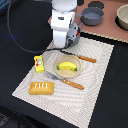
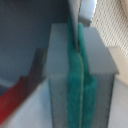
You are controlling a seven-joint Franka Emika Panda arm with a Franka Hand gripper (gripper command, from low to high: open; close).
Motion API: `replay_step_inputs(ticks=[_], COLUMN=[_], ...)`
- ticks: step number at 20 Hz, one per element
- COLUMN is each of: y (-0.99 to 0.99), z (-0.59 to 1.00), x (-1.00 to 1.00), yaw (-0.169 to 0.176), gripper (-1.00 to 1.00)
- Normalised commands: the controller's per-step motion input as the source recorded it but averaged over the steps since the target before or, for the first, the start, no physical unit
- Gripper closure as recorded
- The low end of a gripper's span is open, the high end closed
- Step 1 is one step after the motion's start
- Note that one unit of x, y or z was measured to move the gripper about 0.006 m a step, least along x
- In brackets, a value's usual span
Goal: Interact with the objects in diverse but meaningful ways.
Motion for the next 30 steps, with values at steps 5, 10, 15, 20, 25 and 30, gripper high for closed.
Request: replay_step_inputs(ticks=[5, 10, 15, 20, 25, 30], y=[0.31, 0.34, 0.28, 0.4, 0.42, 0.43], z=[0.97, 1.0, 1.0, 0.59, 0.09, -0.02], x=[-0.45, -0.52, -0.49, -0.71, -0.96, -0.99], yaw=[0.0, 0.0, 0.0, 0.001, 0.044, 0.055], gripper=[1.0, 1.0, 1.0, 1.0, 1.0, 1.0])
